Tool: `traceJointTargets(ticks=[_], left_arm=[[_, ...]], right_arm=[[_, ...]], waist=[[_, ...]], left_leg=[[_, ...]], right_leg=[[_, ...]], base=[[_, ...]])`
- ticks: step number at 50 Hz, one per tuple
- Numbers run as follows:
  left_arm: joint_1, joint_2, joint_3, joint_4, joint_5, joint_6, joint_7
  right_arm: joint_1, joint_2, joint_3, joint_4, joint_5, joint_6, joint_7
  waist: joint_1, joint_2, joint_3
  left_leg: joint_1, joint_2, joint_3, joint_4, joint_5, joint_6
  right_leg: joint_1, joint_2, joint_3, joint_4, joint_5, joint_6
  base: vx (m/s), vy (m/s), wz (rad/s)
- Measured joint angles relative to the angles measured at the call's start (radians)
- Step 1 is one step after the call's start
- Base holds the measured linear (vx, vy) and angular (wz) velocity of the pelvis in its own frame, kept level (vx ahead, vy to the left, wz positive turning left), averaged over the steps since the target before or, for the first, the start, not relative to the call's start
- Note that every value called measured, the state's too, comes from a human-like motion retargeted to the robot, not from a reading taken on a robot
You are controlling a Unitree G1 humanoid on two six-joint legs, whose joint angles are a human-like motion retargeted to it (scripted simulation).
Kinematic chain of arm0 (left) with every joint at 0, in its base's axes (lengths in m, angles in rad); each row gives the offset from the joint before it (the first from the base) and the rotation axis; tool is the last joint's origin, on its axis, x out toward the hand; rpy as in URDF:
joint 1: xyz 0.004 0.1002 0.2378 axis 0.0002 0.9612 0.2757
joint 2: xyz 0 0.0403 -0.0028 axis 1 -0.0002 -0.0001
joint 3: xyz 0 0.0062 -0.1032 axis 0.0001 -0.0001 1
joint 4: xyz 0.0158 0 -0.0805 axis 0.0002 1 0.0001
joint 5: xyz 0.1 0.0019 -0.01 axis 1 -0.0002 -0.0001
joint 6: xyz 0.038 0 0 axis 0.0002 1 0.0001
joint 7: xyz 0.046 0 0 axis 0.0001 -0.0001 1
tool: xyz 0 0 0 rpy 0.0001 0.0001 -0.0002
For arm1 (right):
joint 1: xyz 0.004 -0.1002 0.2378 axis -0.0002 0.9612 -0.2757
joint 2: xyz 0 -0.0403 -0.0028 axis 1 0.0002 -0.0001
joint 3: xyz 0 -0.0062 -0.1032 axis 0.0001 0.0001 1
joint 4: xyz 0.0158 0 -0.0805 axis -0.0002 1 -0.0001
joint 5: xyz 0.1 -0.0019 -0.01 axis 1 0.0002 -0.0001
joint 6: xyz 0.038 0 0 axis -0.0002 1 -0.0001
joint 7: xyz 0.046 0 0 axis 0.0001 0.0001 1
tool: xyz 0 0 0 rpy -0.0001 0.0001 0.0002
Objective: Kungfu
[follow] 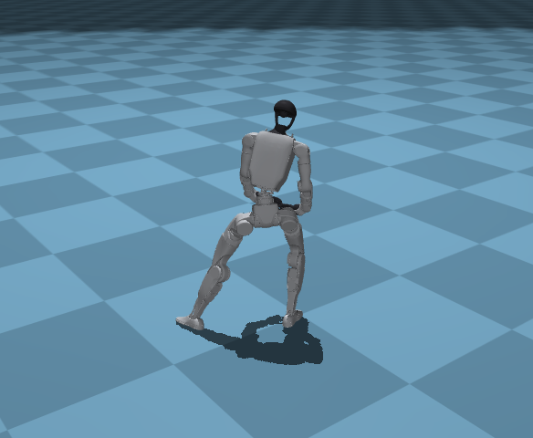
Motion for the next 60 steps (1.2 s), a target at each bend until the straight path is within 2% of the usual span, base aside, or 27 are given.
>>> traceJointTargets(ticks=[3, 5, 10, 12, 15, 19, 22, 25, 28, 29, 30, 32, 35, 40, 44, 50, 52, 55, 60], left_arm=[[0.026, 0.022, 0.038, -0.063, -0.107, -0.032, -0.062], [0.029, 0.055, 0.064, -0.123, -0.15, -0.036, -0.074], [-0.013, 0.183, 0.145, -0.339, -0.243, -0.032, -0.023], [-0.038, 0.235, 0.161, -0.442, -0.311, -0.03, -0.035], [-0.086, 0.281, 0.174, -0.6, -0.419, -0.007, -0.101], [-0.15, 0.269, 0.135, -0.824, -0.637, 0.058, -0.247], [-0.167, 0.272, 0.063, -1.027, -0.831, 0.137, -0.389], [-0.158, 0.279, 0.049, -1.22, -0.879, 0.169, -0.479], [-0.173, 0.299, 0.071, -1.353, -0.777, 0.165, -0.376], [-0.19, 0.311, 0.073, -1.38, -0.734, 0.163, -0.311], [-0.211, 0.326, 0.075, -1.402, -0.691, 0.16, -0.244], [-0.239, 0.353, 0.084, -1.421, -0.635, 0.16, -0.155], [-0.252, 0.364, 0.103, -1.416, -0.607, 0.154, -0.107], [-0.265, 0.372, 0.138, -1.362, -0.696, 0.115, -0.161], [-0.249, 0.362, 0.169, -1.35, -0.708, 0.116, -0.14], [-0.16, 0.392, 0.239, -1.325, -0.635, 0.12, -0.045], [-0.085, 0.401, 0.298, -1.315, -0.616, 0.118, -0.039], [0.068, 0.402, 0.418, -1.288, -0.602, 0.112, -0.043], [0.391, 0.299, 0.65, -1.148, -0.528, 0.145, -0.032]], right_arm=[[0.132, -0.003, -0.065, -0.123, 0.181, 0.055, 0.182], [0.231, -0.021, -0.109, -0.211, 0.308, 0.064, 0.24], [0.521, -0.183, -0.223, -0.493, 0.834, -0.015, 0.398], [0.621, -0.246, -0.26, -0.583, 1.141, 0.033, 0.497], [0.728, -0.285, -0.318, -0.654, 1.567, 0.201, 0.631], [0.695, -0.163, -0.314, -0.569, 1.871, 0.36, 0.695], [0.486, 0.029, -0.304, -0.339, 1.878, 0.374, 0.715], [0.17, 0.221, -0.414, 0.047, 1.782, 0.424, 0.816], [-0.17, 0.237, -0.577, 0.515, 1.692, 0.686, 1.005], [-0.255, 0.212, -0.6, 0.645, 1.712, 0.729, 1.027], [-0.326, 0.179, -0.613, 0.76, 1.756, 0.745, 1.029], [-0.4, 0.164, -0.588, 0.82, 1.871, 0.703, 0.961], [-0.46, 0.206, -0.588, 0.791, 1.861, 0.639, 0.922], [-0.499, 0.266, -0.499, 0.72, 1.729, 0.683, 1.081], [-0.496, 0.278, -0.467, 0.711, 1.676, 0.659, 1.031], [-0.472, 0.297, -0.414, 0.611, 1.624, 0.586, 0.969], [-0.479, 0.301, -0.404, 0.55, 1.604, 0.562, 0.96], [-0.524, 0.3, -0.4, 0.439, 1.614, 0.534, 0.949], [-0.686, 0.248, -0.379, 0.168, 1.722, 0.502, 0.96]], waist=[[0.017, -0.016, 0.002], [0.034, -0.025, 0.005], [0.061, -0.037, 0.022], [0.074, -0.039, 0.021], [0.097, -0.039, 0.011], [0.176, -0.024, -0.045], [0.281, 0.007, -0.108], [0.375, 0.041, -0.18], [0.465, 0.041, -0.216], [0.501, 0.032, -0.226], [0.538, 0.021, -0.237], [0.596, 0.0, -0.262], [0.615, -0.024, -0.261], [0.554, -0.054, -0.208], [0.55, -0.076, -0.197], [0.538, -0.094, -0.183], [0.529, -0.093, -0.176], [0.509, -0.082, -0.165], [0.503, -0.046, -0.16]], left_leg=[[-0.008, -0.026, -0.015, -0.01, 0.001, -0.004], [-0.016, -0.04, -0.025, -0.006, -0.003, -0.008], [-0.083, -0.064, -0.099, 0.061, -0.048, -0.034], [-0.121, -0.075, -0.13, 0.107, -0.08, -0.043], [-0.19, -0.104, -0.175, 0.202, -0.131, -0.04], [-0.271, -0.178, -0.234, 0.359, -0.239, -0.047], [-0.331, -0.182, -0.245, 0.455, -0.316, -0.087], [-0.422, -0.171, -0.257, 0.554, -0.383, -0.105], [-0.478, -0.213, -0.266, 0.664, -0.461, -0.107], [-0.496, -0.224, -0.264, 0.698, -0.486, -0.105], [-0.515, -0.231, -0.262, 0.731, -0.509, -0.104], [-0.555, -0.24, -0.269, 0.782, -0.539, -0.105], [-0.572, -0.272, -0.251, 0.843, -0.587, -0.087], [-0.568, -0.31, -0.26, 0.869, -0.62, -0.06], [-0.566, -0.305, -0.262, 0.857, -0.613, -0.051], [-0.546, -0.28, -0.268, 0.81, -0.579, -0.044], [-0.527, -0.263, -0.27, 0.78, -0.56, -0.047], [-0.49, -0.233, -0.276, 0.721, -0.522, -0.05], [-0.41, -0.143, -0.259, 0.608, -0.451, -0.055]], right_leg=[[0.043, -0.012, -0.001, -0.038, 0.015, 0.028], [0.077, -0.016, 0.0, -0.069, 0.03, 0.049], [0.177, -0.009, 0.003, -0.181, 0.086, 0.111], [0.225, -0.009, 0.001, -0.244, 0.116, 0.136], [0.316, -0.027, -0.021, -0.358, 0.17, 0.17], [0.474, -0.079, -0.104, -0.534, 0.258, 0.228], [0.559, -0.066, -0.171, -0.669, 0.328, 0.254], [0.608, -0.027, -0.24, -0.788, 0.395, 0.254], [0.64, -0.051, -0.281, -0.861, 0.452, 0.254], [0.642, -0.063, -0.292, -0.875, 0.468, 0.254], [0.64, -0.074, -0.302, -0.887, 0.484, 0.254], [0.629, -0.083, -0.307, -0.901, 0.51, 0.254], [0.651, -0.124, -0.327, -0.904, 0.537, 0.254], [0.673, -0.148, -0.323, -0.875, 0.567, 0.229], [0.667, -0.142, -0.329, -0.873, 0.579, 0.211], [0.639, -0.134, -0.325, -0.863, 0.552, 0.237], [0.618, -0.132, -0.315, -0.849, 0.528, 0.238], [0.571, -0.124, -0.272, -0.809, 0.487, 0.205], [0.48, -0.122, -0.255, -0.683, 0.426, 0.138]], base=[[0.21, 0.21, 0.66], [0.18, 0.27, 0.65], [0.2, 0.38, 0.69], [0.29, 0.54, 0.7], [0.36, 0.54, 0.85], [0.61, 0.75, 0.94], [0.58, 0.71, 0.37], [0.39, 0.66, 0.23], [0.29, 0.73, 0.06], [0.23, 0.57, -0.07], [0.24, 0.38, -0.14], [0.32, 0.31, -0.16], [0.31, 0.35, 0.23], [0.06, 0.11, 0.28], [-0.06, -0.05, -0.03], [-0.15, -0.15, -0.23], [-0.24, -0.22, -0.58], [-0.29, -0.24, -0.79], [-0.33, -0.32, -1.06]])
